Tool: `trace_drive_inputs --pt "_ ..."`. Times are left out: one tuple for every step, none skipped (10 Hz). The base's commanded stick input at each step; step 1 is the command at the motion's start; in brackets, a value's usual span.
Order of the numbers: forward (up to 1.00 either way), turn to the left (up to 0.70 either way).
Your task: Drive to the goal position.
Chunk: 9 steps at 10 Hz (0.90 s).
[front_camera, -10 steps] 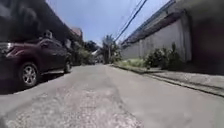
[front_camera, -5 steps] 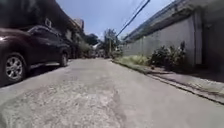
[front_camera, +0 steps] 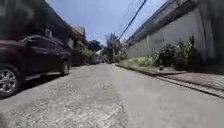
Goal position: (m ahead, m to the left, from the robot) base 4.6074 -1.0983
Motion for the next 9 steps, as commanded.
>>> trace_drive_inputs --pt "1.00 0.01" --pt "1.00 0.01" --pt "1.00 0.01" --pt "1.00 0.01" --pt "1.00 0.01" --pt "1.00 0.01" --pt "1.00 0.01" --pt "1.00 0.01" --pt "1.00 0.01"
